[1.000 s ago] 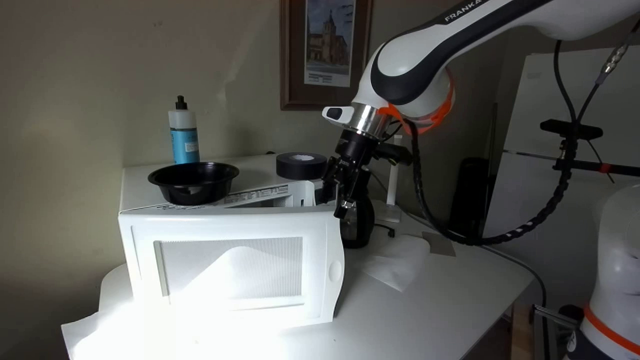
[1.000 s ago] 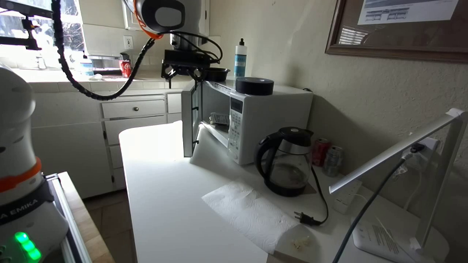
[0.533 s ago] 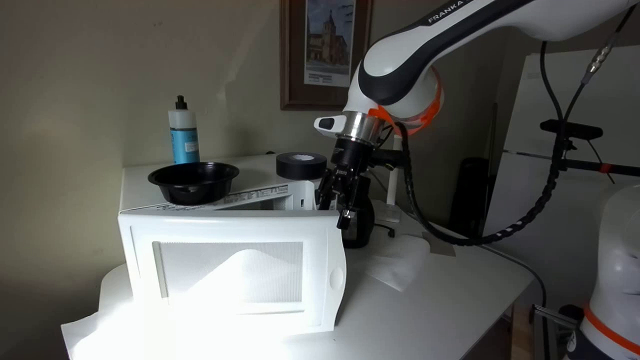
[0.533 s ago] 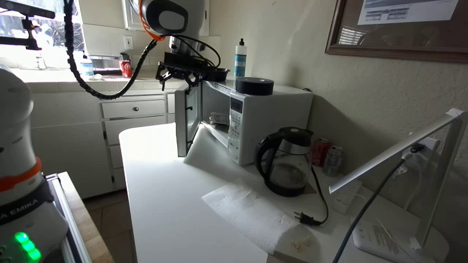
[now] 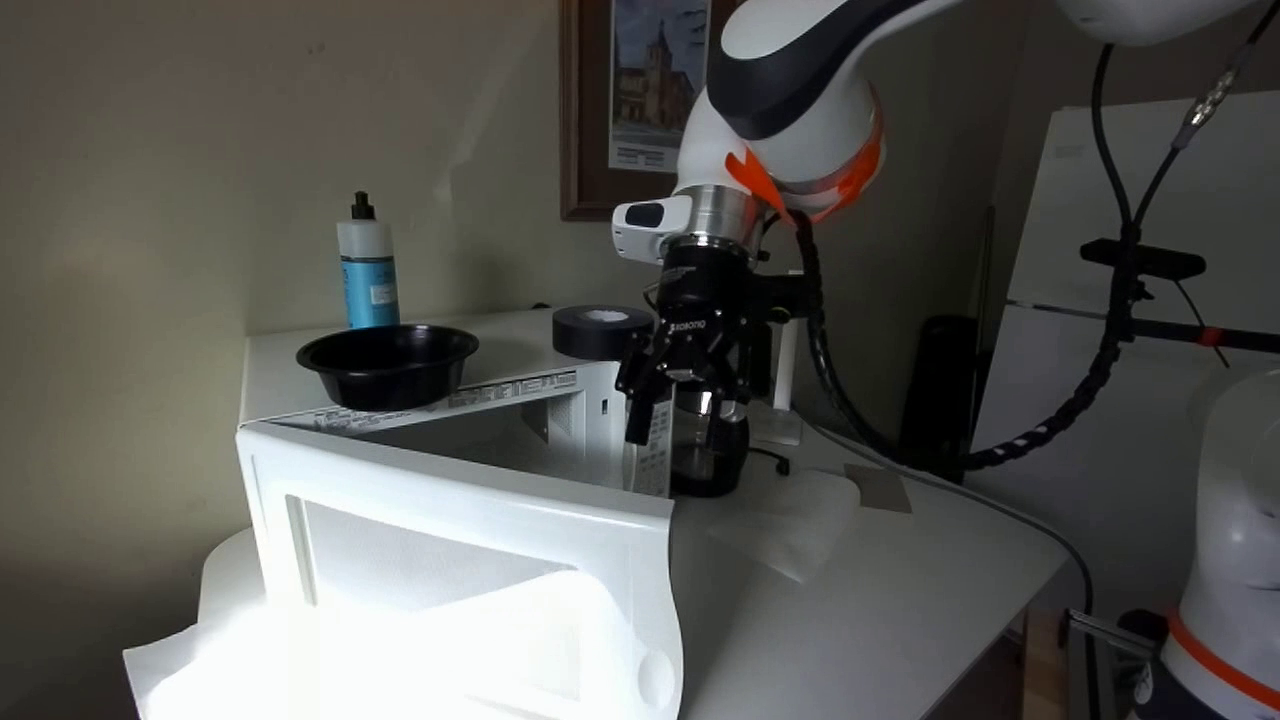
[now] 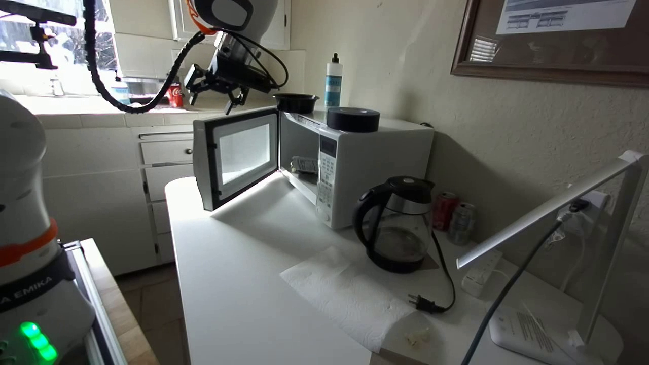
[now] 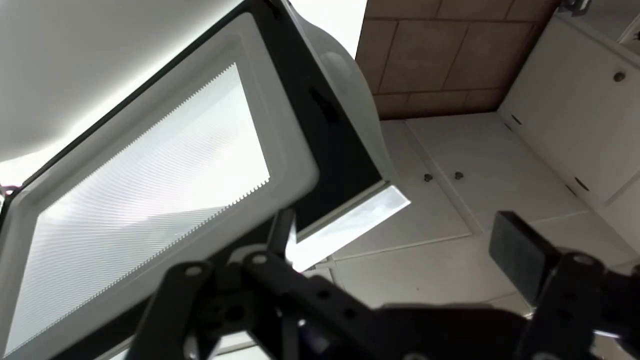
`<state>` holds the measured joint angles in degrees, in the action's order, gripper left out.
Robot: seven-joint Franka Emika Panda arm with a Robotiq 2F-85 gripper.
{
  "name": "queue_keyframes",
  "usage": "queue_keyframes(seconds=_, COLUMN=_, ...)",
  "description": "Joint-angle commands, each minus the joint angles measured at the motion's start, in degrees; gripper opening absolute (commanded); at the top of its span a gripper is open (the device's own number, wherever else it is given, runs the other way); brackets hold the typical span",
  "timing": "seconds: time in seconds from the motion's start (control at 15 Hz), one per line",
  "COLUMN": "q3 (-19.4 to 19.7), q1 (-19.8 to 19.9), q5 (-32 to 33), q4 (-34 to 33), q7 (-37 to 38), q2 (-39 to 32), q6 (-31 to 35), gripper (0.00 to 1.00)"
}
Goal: Open the microwave door then place the black packet from the microwave in the black bowl.
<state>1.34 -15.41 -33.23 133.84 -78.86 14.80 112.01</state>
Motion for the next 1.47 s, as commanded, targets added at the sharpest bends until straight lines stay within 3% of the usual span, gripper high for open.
queue_keyframes(seconds=0.0, q3=-0.54, q1=4.04, q5=0.52, q4=0.94, q7=1.9, q2=2.71, q6=1.46, gripper=1.0)
queue_keyframes(seconds=0.27, q3=-2.81, q1=6.78, q5=11.68, q4=2.4, q7=5.21, q2=1.43, q6=9.29, gripper=1.0)
queue_keyframes(seconds=0.6, q3=-7.14, q1=6.67, q5=23.81, q4=6.63, q7=14.44, q2=-2.79, q6=31.2, gripper=1.0)
queue_keyframes(seconds=0.67, q3=-4.28, q1=5.42, q5=19.31, q4=4.91, q7=9.97, q2=-1.34, q6=25.43, gripper=1.0)
queue_keyframes(seconds=0.8, q3=-5.65, q1=5.25, q5=22.24, q4=5.94, q7=13.15, q2=-2.82, q6=29.87, gripper=1.0)
queue_keyframes(seconds=1.27, q3=-5.85, q1=5.37, q5=22.75, q4=5.95, q7=13.55, q2=-3.11, q6=30.35, gripper=1.0)
queue_keyframes(seconds=1.4, q3=-7.93, q1=4.94, q5=25.42, q4=6.97, q7=16.83, q2=-4.71, q6=37.31, gripper=1.0)
